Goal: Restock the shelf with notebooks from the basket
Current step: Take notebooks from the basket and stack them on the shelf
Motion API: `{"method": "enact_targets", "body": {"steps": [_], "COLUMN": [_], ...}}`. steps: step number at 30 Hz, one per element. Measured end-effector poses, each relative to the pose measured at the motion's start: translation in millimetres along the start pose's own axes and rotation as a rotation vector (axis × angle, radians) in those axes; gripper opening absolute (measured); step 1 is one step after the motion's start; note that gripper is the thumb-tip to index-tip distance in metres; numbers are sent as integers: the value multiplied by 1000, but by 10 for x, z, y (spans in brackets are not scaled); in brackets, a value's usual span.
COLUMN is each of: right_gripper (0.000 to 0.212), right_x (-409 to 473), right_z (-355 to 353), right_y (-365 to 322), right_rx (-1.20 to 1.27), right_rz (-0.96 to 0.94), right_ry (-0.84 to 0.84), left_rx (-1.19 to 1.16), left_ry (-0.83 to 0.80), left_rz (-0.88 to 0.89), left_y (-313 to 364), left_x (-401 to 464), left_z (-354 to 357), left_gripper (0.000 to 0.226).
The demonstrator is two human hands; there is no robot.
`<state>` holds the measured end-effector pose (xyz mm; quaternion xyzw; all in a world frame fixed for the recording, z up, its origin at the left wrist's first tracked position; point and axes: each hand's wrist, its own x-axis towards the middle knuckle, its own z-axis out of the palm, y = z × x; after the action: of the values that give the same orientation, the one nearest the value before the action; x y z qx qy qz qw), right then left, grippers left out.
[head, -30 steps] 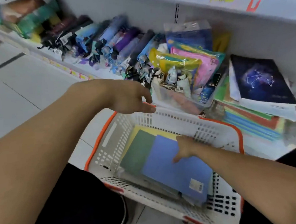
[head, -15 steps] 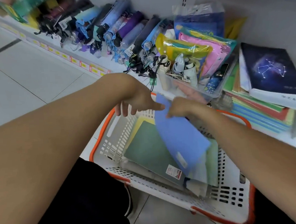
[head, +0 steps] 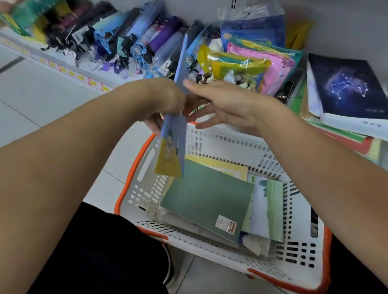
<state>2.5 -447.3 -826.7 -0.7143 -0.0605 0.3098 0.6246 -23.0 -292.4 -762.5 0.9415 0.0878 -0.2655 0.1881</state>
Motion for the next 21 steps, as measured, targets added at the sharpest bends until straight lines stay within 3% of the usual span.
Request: {"method": "enact_targets", "body": {"steps": [2,3,5,7,9,11,14,18,21], "right_gripper": [55,57,60,86,117,122,111,49,29], "right_x": [76,123,195,172,66,25,50,117,223], "right_z": [-123,-144,-86,83,272,363,322,229,186], "right_y": [330,549,1054,1570,1978,2218,2251,2005,1555], "right_rx": [-40,-183,-668,-1010,-1107,-1170,-1092,-1134,-918], "right_rz": [149,236,408,496,512,504,552,540,546], "right_ry": [-39,-54,-99,-34,65,109,171,66,-54], "left_rx": [105,160,247,349,398,424,418,320,302], "left_ry": [81,129,165,185,196,193,192,201,229], "left_rz": [63,69,85,121,138,153,152,110,103], "left_y": [-50,-75,-93,-80,-90,-102,-125,-183,-220], "left_x": [-4,-2,-41,-75,-47,-54,-60,-48,-78], "left_z": [-130,-193,-290,-301,-300,-301,-328,-343,-355], "left_gripper": [25,30,33,32,32,32,31,31,31]}}
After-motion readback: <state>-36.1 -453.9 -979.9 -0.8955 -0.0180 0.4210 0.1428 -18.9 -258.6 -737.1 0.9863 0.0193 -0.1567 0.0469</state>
